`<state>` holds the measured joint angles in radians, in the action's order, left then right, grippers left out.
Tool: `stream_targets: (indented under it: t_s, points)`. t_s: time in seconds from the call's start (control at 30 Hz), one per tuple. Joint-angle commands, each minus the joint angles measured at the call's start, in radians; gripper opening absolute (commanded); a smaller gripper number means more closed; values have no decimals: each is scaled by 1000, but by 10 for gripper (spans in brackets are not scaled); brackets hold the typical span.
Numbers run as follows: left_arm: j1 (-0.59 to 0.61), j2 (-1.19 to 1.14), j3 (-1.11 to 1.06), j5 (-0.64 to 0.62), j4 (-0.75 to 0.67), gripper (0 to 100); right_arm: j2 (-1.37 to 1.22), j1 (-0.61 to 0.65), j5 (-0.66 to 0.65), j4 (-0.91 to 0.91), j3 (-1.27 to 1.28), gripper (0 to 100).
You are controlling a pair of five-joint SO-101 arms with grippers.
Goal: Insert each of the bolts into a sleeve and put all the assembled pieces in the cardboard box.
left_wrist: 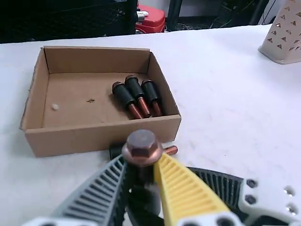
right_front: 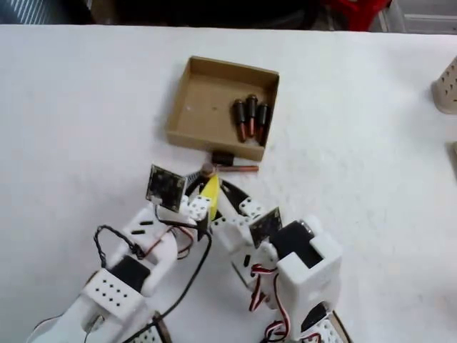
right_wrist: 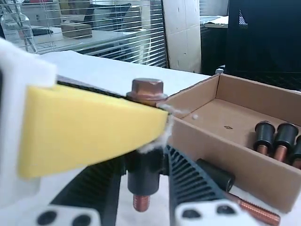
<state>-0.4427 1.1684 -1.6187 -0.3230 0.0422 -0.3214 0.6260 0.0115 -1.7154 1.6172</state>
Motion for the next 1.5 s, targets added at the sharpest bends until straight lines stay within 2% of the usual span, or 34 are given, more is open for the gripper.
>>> stream_targets:
  t_s: [0.0,0.07,0.2,0.27,0.6,0.83,1.03,1.17,1.3,1.43,1.47]
  points:
    - [8,21,25,14,-2,37,12,-31,5,-15,6,18]
    - [8,21,26,14,-2,98,12,-31,5,-15,6,18]
    - [8,19,25,12,3,287,12,-31,5,-15,5,18]
    - [8,19,25,12,3,342,12,-31,5,-15,5,18]
    - [56,24,52,2,0,361,12,-33,5,-15,-5,17]
    - [96,42,129,-160,-3,362,12,-33,5,-15,-5,17]
    - [168,222,115,-199,21,358,8,-33,5,-15,-5,17]
    - [162,390,95,-196,164,347,8,-33,5,-15,-5,17]
    - [168,565,97,-196,310,200,7,-33,5,-15,-5,17]
    - [186,670,64,-195,365,16,5,-33,5,-13,-5,17]
    - [208,667,52,-195,365,24,5,-33,5,-13,-5,17]
